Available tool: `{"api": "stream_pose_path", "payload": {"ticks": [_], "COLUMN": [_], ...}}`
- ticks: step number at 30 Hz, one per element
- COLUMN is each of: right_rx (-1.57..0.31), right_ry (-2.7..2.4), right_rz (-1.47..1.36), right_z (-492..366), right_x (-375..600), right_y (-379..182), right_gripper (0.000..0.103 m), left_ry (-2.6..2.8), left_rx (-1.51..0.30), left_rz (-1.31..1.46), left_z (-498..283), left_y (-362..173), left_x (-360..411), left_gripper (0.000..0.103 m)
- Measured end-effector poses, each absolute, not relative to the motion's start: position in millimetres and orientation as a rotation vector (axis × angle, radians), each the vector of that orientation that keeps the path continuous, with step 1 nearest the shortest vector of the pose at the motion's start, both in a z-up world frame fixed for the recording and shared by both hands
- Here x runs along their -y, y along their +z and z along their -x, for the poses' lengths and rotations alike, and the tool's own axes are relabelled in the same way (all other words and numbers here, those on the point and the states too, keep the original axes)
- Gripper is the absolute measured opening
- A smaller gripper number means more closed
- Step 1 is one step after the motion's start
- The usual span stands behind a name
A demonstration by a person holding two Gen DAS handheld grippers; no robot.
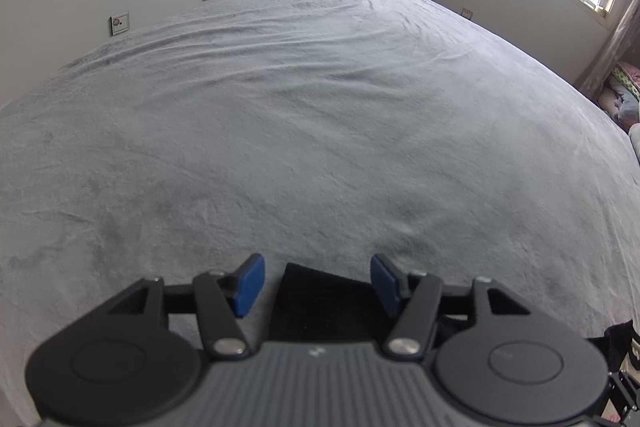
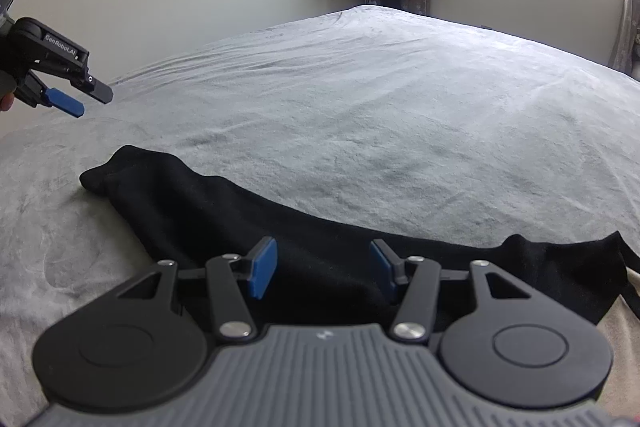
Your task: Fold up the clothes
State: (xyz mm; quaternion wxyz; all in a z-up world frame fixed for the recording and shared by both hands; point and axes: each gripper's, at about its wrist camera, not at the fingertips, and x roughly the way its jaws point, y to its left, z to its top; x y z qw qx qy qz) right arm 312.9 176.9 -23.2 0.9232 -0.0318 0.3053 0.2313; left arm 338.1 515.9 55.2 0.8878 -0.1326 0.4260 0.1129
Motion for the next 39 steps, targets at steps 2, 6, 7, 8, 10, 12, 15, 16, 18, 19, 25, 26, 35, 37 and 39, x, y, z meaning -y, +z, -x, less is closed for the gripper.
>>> {"api": "stream_pose_path", "payload": {"ticks": [2,6,7,8,10,12,15,16,18,19,25,26,35,37,39], "right_rx": [-0.620,-0.611,-0.608,-0.605,-0.601,-0.597,-0.596,-0.595,-0.595,-0.594,-0.616,-0.622,-0.615,-0.644,-0.685], "right_ry": [0.464,0.432,0.421,0.410,0.377,0.344,0.308,0.298,0.280,0.274,0.281,0.287,0.446,0.467,0.485], "right_rz": [0.051,0.040,0.039,0.037,0.021,0.004,-0.027,-0.033,-0.046,-0.041,0.050,0.068,0.199,0.244,0.274], "right_z": [-312,-313,-314,-314,-316,-317,-319,-320,-322,-323,-339,-343,-350,-356,-361], "right_x": [-171,-153,-147,-140,-124,-108,-91,-87,-78,-78,-83,-85,-123,-138,-150], "right_y": [-23,-19,-18,-17,-14,-12,-10,-10,-10,-11,-21,-23,-24,-30,-40], "right_gripper": [0.055,0.055,0.055,0.055,0.055,0.055,0.055,0.055,0.055,0.055,0.055,0.055,0.041,0.035,0.021], "left_ry": [0.234,0.234,0.234,0.235,0.234,0.222,0.272,0.288,0.284,0.274,0.263,0.266,0.258,0.248,0.217], "left_rx": [-0.926,-1.004,-1.018,-1.018,-1.016,-0.994,-0.913,-0.909,-0.975,-1.018,-1.044,-1.019,-0.905,-0.878,-0.857], "left_rz": [0.288,0.364,0.377,0.365,0.341,0.317,0.301,0.280,0.258,0.240,0.154,0.174,0.195,0.196,0.193], "left_z": [-340,-342,-341,-339,-335,-331,-322,-321,-324,-326,-326,-325,-337,-336,-333], "left_y": [41,7,0,-4,-12,-7,16,22,25,24,6,5,-16,-18,-20], "left_x": [-519,-527,-527,-524,-519,-516,-520,-522,-524,-524,-524,-526,-525,-524,-523], "left_gripper": [0.060,0.056,0.049,0.038,0.012,0.005,0.005,0.005,0.005,0.005,0.030,0.037,0.032,0.020,0.008]}}
